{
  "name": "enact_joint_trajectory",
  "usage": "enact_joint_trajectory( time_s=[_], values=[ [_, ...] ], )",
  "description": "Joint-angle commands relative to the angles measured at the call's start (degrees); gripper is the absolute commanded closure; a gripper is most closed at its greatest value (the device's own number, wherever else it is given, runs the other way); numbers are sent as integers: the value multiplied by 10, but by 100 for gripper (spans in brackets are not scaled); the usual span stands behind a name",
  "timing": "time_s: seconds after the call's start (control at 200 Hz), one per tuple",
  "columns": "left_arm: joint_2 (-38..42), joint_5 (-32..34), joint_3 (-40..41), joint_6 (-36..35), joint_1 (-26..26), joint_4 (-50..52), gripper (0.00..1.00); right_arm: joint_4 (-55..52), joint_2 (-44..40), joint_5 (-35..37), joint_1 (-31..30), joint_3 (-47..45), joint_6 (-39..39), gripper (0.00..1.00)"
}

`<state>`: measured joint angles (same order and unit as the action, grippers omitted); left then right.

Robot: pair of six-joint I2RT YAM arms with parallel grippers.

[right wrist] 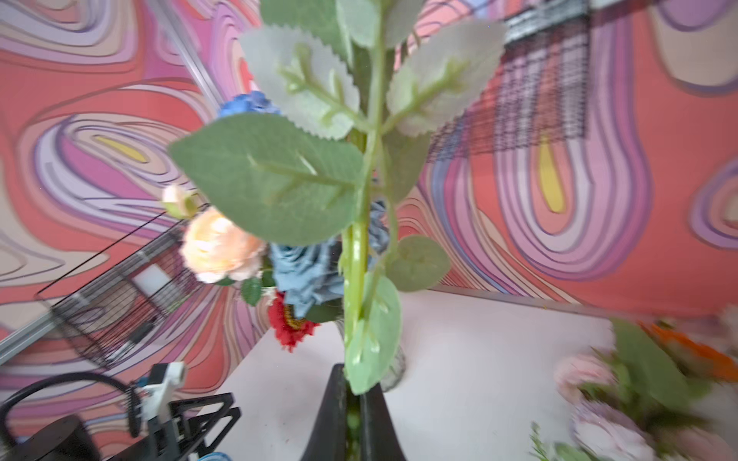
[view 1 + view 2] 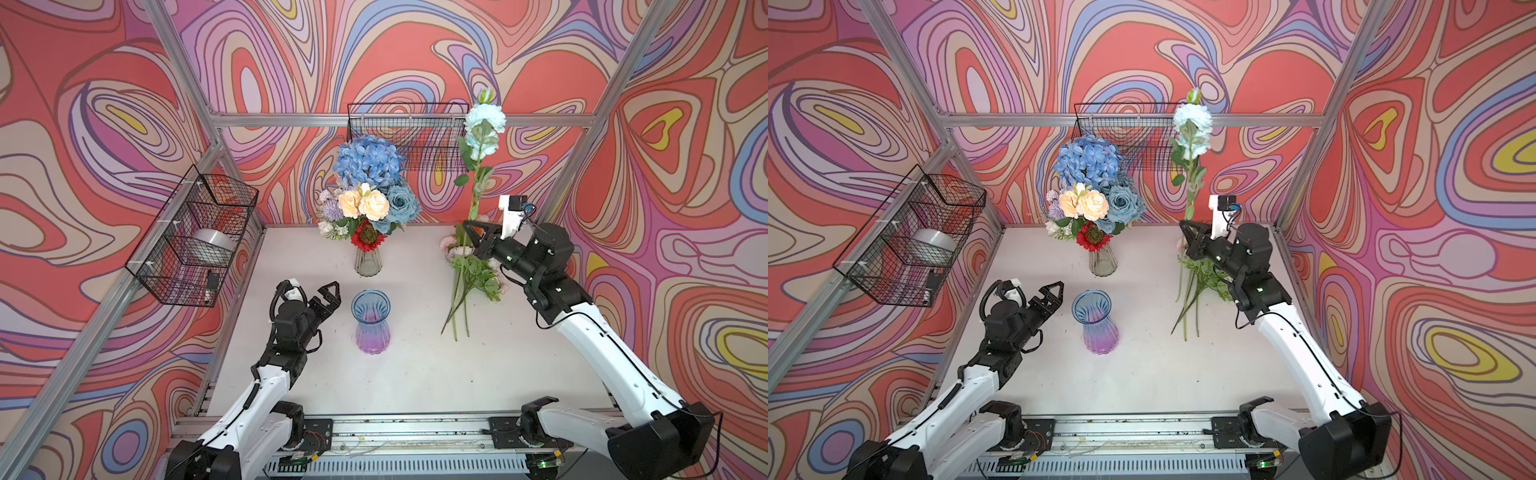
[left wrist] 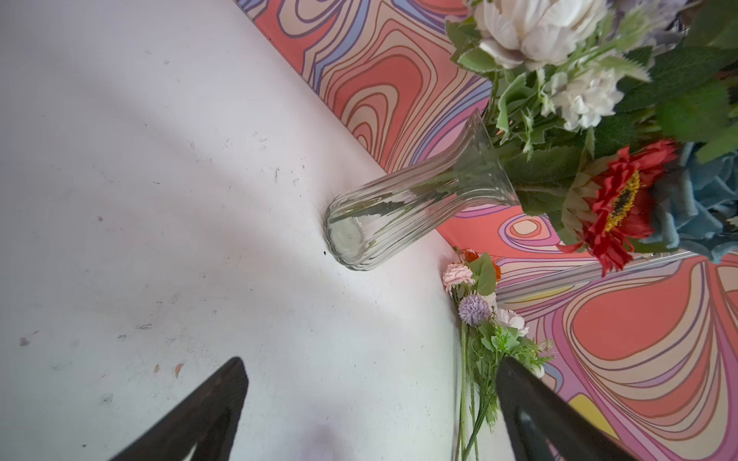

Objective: Arrange flowers in a vase
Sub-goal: Place the flower in the vase.

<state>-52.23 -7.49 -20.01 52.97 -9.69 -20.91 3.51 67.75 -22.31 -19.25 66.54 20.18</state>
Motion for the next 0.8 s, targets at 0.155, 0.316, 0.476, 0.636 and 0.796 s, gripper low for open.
enact_joint_trajectory(
  time_s=[0.155, 0.316, 0.476, 0.636, 0.796],
  values=[
    [-8, -49, -23, -27, 4, 5, 0, 162, 79, -51, -145, 63, -71, 100],
    [8, -51, -20, -37, 4, 28, 0, 278, 149, -59, -199, 77, -77, 100],
    [45, -29, -11, -40, 5, 77, 0, 312, 213, -57, -237, 107, -109, 100],
    [100, -2, -3, -56, 7, 127, 0, 311, 246, -56, -259, 114, -110, 100],
    [140, 14, 6, -60, 9, 133, 0, 301, 254, -42, -278, 90, -117, 100]
  ],
)
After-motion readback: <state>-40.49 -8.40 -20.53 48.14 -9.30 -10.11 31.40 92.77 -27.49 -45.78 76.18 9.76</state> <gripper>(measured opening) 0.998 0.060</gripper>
